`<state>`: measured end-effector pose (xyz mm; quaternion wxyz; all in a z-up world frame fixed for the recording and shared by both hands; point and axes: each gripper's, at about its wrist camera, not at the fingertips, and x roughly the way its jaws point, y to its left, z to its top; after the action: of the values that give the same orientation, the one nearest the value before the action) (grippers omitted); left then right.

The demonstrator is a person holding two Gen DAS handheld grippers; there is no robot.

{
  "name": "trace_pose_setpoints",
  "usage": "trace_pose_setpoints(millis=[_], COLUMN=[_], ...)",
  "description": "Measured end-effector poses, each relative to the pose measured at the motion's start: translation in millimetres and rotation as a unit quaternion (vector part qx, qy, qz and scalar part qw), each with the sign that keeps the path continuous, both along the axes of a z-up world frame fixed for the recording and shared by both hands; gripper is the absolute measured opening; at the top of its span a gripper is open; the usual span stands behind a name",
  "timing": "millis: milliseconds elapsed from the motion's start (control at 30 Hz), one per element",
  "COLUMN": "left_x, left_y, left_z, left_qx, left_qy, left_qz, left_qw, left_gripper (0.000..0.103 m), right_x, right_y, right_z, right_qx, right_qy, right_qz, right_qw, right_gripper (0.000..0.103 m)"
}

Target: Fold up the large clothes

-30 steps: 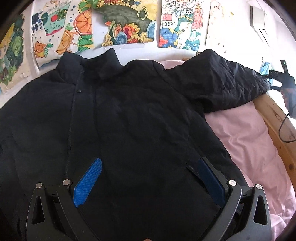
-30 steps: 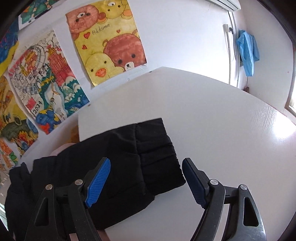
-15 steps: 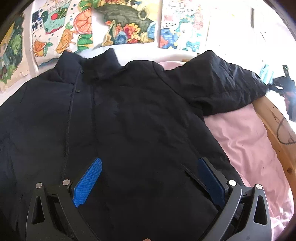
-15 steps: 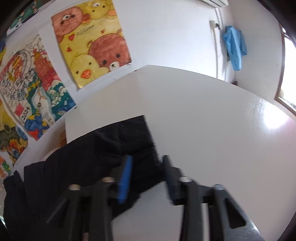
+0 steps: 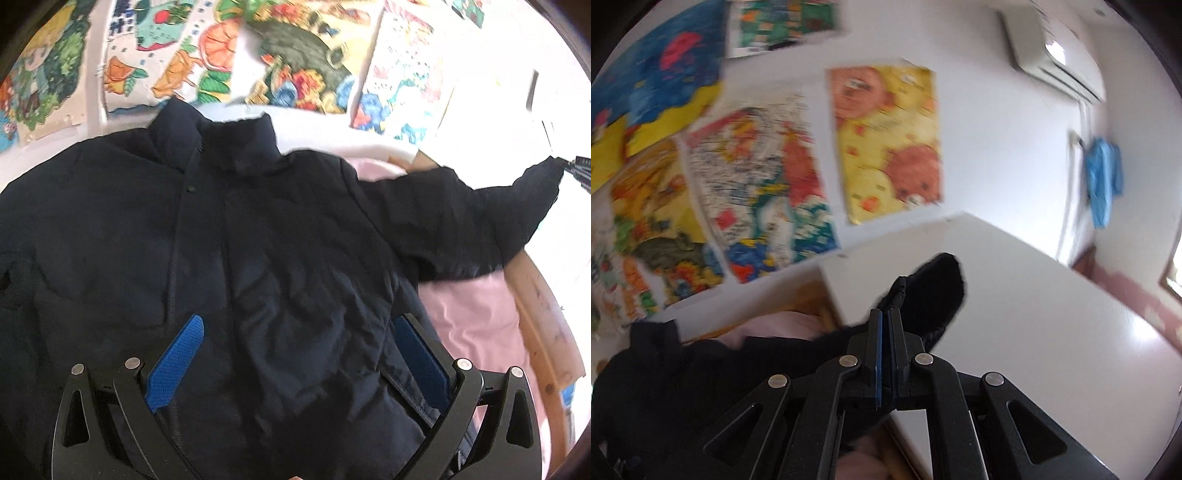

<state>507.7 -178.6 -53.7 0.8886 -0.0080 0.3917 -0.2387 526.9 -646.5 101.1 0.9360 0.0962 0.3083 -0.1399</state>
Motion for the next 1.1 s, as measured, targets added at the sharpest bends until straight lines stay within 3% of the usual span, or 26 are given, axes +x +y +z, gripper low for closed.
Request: trace_pose_setpoints(millis=[133, 233, 400, 633, 800, 967, 1033, 1100], left_x=[3, 4, -4, -14, -13, -13, -11, -6], left_y=[24, 47, 86, 146, 166, 171, 170, 168], left_z=[9, 11, 9, -3, -10, -12, -12, -11], left_qx=[-0.019, -0.036, -0.053, -0.073, -0.072, -0.062, -0.061, -0.063], left_qy=[-0.005, -0.005, -0.021, -0.003, 0.014, 0.021, 0.023, 0.025], left_qz=[0.010, 0.005, -0.009, 0.013, 0.036, 0.043, 0.045, 0.043], left_qw=[0.9998, 0.9993, 0.9983, 0.9972, 0.9967, 0.9969, 0.9968, 0.9968], left_gripper=[0.101, 0.101, 0.101, 0.101, 0.101, 0.101, 0.101, 0.101], right_x=[15, 31, 60, 86, 86, 83, 80, 79], right_y=[90, 157, 269, 411, 504, 527, 513, 493], right_z=[27, 35, 27, -6, -48, -85, -93, -96], right_qx=[-0.043, -0.031, -0.002, 0.053, 0.081, 0.103, 0.093, 0.093], right_qy=[-0.027, -0.044, -0.045, -0.030, 0.004, 0.039, 0.048, 0.053], right_qz=[0.096, 0.175, 0.298, 0.441, 0.541, 0.563, 0.558, 0.545], right_qw=[0.994, 0.983, 0.953, 0.896, 0.837, 0.819, 0.823, 0.831], right_gripper=[0.004, 0.004, 0.004, 0.003, 0.002, 0.002, 0.006, 0.020])
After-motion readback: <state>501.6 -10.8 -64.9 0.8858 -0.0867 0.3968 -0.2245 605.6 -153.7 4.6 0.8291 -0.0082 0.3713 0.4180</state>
